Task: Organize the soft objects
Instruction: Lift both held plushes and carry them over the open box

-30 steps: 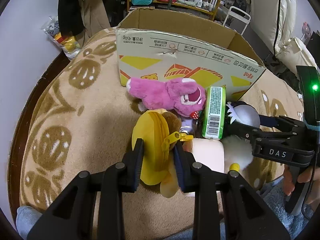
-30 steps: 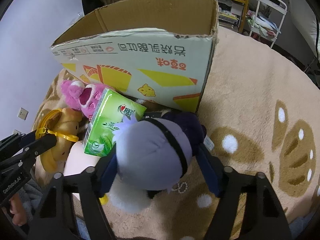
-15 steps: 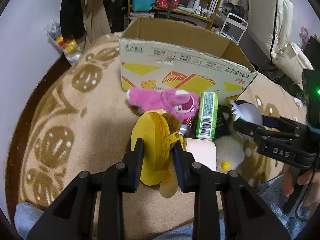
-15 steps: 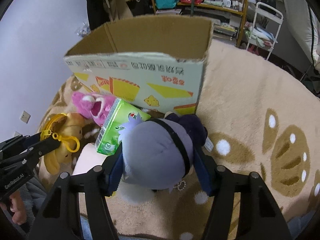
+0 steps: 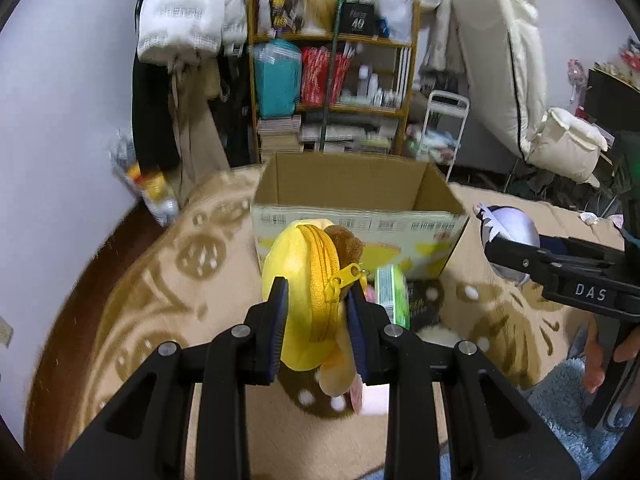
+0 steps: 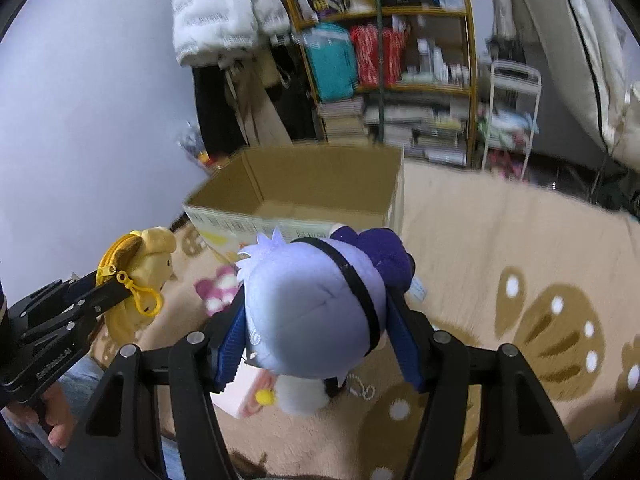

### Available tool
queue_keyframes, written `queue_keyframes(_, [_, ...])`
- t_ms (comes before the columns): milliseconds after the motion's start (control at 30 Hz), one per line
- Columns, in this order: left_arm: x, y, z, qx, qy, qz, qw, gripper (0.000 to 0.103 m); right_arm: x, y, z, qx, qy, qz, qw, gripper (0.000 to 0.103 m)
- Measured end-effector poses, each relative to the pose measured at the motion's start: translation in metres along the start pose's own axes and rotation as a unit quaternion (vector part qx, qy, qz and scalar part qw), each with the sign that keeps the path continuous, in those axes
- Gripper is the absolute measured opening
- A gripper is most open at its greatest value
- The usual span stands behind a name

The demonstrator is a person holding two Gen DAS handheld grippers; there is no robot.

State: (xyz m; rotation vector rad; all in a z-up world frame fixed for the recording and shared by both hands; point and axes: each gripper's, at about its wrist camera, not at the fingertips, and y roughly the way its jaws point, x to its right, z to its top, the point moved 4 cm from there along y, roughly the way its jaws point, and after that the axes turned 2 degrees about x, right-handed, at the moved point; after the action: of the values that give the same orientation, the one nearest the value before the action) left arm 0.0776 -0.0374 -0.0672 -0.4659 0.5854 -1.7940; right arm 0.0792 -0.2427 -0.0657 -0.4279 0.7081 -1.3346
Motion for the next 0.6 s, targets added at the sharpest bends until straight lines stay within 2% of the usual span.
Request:
queue_keyframes(233, [0.005, -0.023, 0.035, 0.059, 0.010, -0.017, 0.9981, 0.028, -0.014, -0.034, 0.029, 0.079, -0.029, 0.001, 0.996, 0.067])
queue_keyframes(367, [0.008, -0.023, 0.054, 0.073, 0.027, -0.016, 0.9968, 0.028, -0.021, -0.035, 0.049, 0.098, -0.044, 0.002, 0.994, 0.067])
queue_keyframes(600, [0.005, -0.005, 0.091, 0.083, 0.023, -0.012, 0.9962, 0.028, -0.027, -0.027, 0.081, 0.111, -0.061, -0.001, 0.992, 0.067])
